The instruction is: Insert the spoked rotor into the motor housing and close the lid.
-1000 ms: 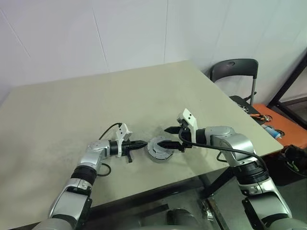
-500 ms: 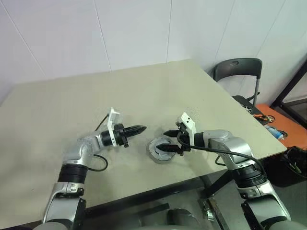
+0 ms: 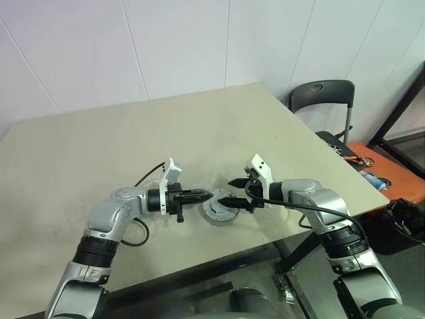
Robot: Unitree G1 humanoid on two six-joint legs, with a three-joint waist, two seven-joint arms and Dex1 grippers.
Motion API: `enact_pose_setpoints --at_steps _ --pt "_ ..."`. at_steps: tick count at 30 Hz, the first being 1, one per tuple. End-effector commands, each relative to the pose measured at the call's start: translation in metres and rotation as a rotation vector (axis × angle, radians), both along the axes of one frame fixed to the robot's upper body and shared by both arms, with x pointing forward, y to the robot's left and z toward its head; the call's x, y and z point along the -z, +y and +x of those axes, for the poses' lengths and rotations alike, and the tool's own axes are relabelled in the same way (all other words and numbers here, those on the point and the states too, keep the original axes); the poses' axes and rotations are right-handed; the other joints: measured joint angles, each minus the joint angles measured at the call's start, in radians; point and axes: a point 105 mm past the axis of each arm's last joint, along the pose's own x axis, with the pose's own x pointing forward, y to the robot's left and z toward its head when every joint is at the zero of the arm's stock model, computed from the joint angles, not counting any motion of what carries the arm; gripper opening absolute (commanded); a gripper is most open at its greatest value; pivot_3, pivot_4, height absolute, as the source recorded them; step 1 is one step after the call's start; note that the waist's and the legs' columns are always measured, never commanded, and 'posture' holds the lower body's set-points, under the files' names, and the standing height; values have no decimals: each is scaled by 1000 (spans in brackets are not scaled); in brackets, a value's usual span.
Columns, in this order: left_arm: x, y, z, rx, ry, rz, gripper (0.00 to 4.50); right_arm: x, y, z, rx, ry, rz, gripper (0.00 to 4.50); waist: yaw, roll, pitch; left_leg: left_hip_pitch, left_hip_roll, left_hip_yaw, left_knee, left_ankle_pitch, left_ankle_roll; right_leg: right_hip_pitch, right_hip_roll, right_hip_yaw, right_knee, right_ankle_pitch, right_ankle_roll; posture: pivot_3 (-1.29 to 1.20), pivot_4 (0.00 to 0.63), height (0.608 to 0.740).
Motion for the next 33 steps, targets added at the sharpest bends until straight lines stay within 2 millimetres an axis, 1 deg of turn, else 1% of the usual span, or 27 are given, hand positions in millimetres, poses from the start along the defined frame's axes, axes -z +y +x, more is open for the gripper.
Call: enact_pose_setpoints --at_steps 1,6,10,15,16,18,22,28,31,33 --pt "11 2 1 -3 -39 44 0 -16 1 7 6 -61 21 4466 0 0 0 0 0 0 0 0 0 0 0 0 0 0 0 0 0 740" --pt "44 0 4 -18 -79 141 0 -17 0 9 20 -67 20 4466 3 0 0 0 0 0 0 0 0 0 0 0 0 0 -1 0 0 740" --pt "55 -3 4 -21 -79 134 0 -16 0 10 23 -70 17 4466 7 0 0 0 0 0 1 0 0 1 -1 0 0 1 -1 0 0 740" --pt "70 -3 4 -24 -77 136 0 -16 -1 10 30 -73 13 4466 6 0 0 10 -1 0 2 0 0 13 0 -1 -2 0 0 0 0 740" --pt "72 -3 5 -26 -76 137 0 -16 -2 10 31 -73 13 4466 6 0 -1 11 -1 0 2 0 0 15 0 -1 -3 -2 4 0 0 740" --pt "78 -1 6 -29 -74 141 0 -17 -2 11 39 -69 25 4466 5 0 -1 11 -1 0 2 0 1 17 0 -1 -3 -2 4 0 0 740" --pt "80 0 7 -26 -79 140 0 -24 -2 14 59 -54 69 4466 6 1 -1 12 -1 0 3 0 0 18 0 -1 -2 -2 4 0 0 740" --pt "77 0 8 -22 -84 138 0 -32 -1 8 18 -10 97 4466 6 1 -1 13 -1 -1 3 0 1 18 0 -1 -2 0 2 0 0 740" --pt "75 -1 9 -20 -85 134 0 -32 -2 8 23 -12 91 4466 6 1 -1 13 -1 -1 3 0 1 17 0 -1 -2 1 1 0 0 740" --pt "73 -7 9 -20 -86 129 0 -30 -5 9 34 -4 87 4466 7 1 -1 13 -1 -1 3 0 1 17 0 -1 -2 1 1 0 0 740"
